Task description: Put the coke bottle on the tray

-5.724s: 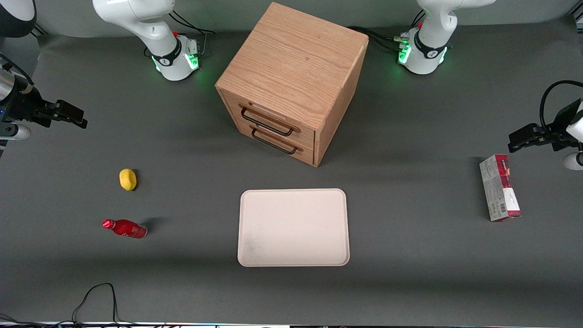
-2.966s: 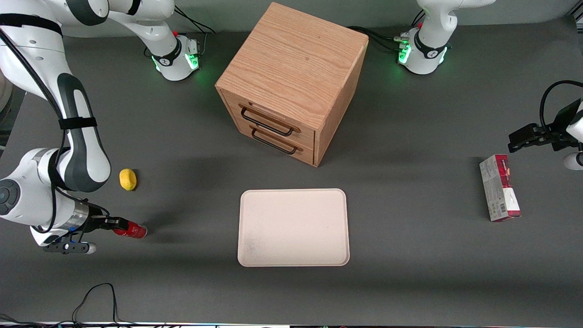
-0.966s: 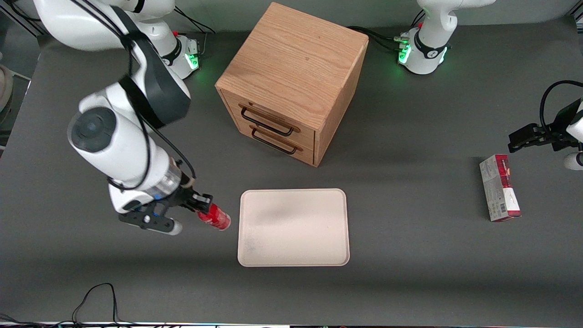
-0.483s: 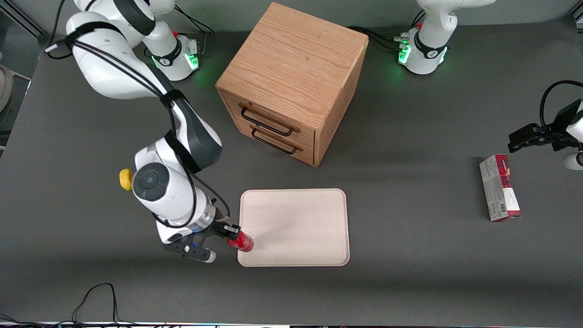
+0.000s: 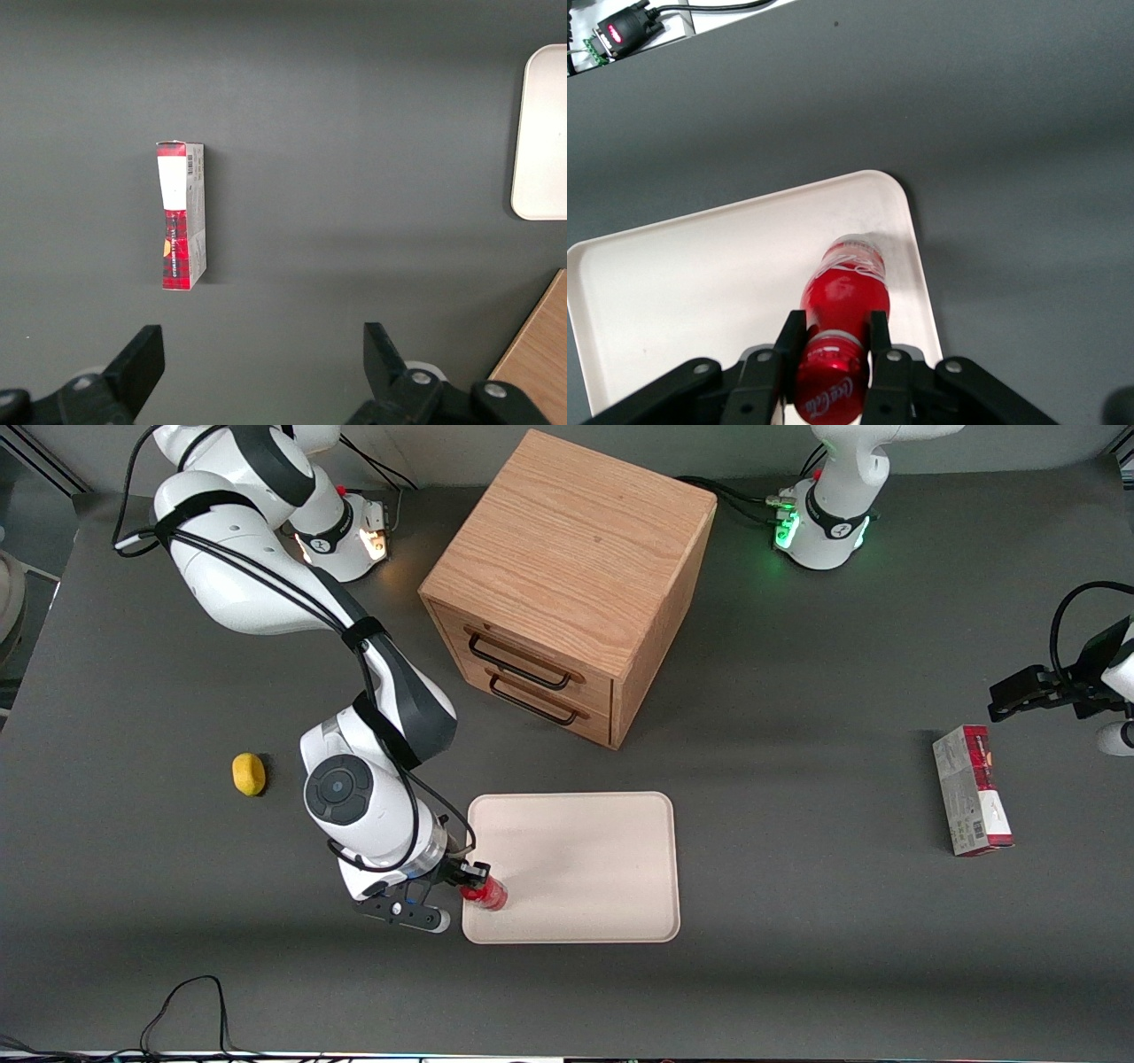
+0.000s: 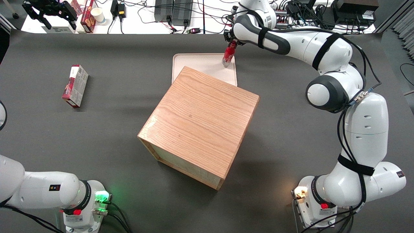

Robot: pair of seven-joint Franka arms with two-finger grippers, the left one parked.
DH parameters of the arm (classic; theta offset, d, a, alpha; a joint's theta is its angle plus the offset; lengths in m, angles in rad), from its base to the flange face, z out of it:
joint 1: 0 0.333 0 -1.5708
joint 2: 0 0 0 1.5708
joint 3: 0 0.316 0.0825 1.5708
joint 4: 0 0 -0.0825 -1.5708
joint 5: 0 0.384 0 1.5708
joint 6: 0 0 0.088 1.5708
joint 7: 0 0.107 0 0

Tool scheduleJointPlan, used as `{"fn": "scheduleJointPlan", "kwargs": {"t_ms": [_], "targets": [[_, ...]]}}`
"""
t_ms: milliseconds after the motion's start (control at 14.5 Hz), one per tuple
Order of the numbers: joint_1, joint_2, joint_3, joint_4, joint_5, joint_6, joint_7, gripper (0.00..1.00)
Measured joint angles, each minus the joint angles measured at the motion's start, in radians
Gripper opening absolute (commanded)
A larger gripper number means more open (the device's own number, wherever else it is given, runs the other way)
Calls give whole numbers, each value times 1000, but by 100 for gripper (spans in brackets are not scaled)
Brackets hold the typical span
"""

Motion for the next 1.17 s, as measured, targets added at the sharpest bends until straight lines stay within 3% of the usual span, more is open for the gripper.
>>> {"fn": "scheduleJointPlan", "kwargs": {"t_ms": [138, 207, 345, 621, 897, 1034, 1172], "targets": [[1, 11, 0, -1, -5, 19, 1, 36], [1, 15, 0, -5, -5, 32, 3, 42], [3, 22, -2, -6, -8, 49, 7, 99], [18, 23, -5, -19, -120, 74, 19, 100], [25, -18, -5, -31, -136, 74, 24, 100], [25, -99, -16, -73, -93, 26, 23, 100], [27, -229, -80, -141, 49, -59, -69, 100]]}}
